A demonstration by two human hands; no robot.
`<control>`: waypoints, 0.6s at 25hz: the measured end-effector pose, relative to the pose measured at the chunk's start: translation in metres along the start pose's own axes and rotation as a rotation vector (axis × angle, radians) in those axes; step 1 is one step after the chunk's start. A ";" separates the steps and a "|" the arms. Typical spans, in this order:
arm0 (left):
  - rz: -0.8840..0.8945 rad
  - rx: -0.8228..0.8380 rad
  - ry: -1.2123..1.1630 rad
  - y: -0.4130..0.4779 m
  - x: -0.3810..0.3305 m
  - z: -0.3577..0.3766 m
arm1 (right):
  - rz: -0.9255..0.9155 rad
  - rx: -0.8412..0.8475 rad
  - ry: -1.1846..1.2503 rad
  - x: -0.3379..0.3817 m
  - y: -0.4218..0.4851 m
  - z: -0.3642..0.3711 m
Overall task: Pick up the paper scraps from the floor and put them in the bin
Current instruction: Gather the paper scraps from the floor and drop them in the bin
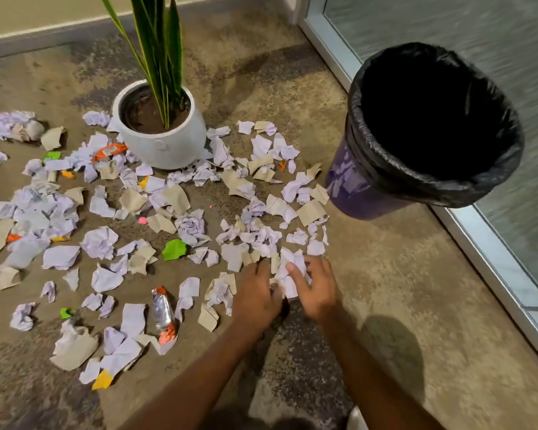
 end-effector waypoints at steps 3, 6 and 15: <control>0.035 -0.040 -0.015 0.009 -0.015 0.002 | 0.095 -0.034 0.025 -0.011 0.004 0.010; 0.024 -0.016 -0.211 0.010 -0.023 0.001 | 0.176 -0.045 0.146 -0.014 0.003 0.015; -0.025 0.074 -0.554 -0.016 -0.037 -0.028 | 0.288 -0.097 0.697 0.010 -0.005 0.013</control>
Point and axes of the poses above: each hand's wrist, its own y-axis towards the middle knuckle, its own z-axis out of the palm, x = y × z, the point moved 10 cm from there along y, towards the middle knuckle, and after that the axes turned 9 degrees about -z, right-handed, at the moved point
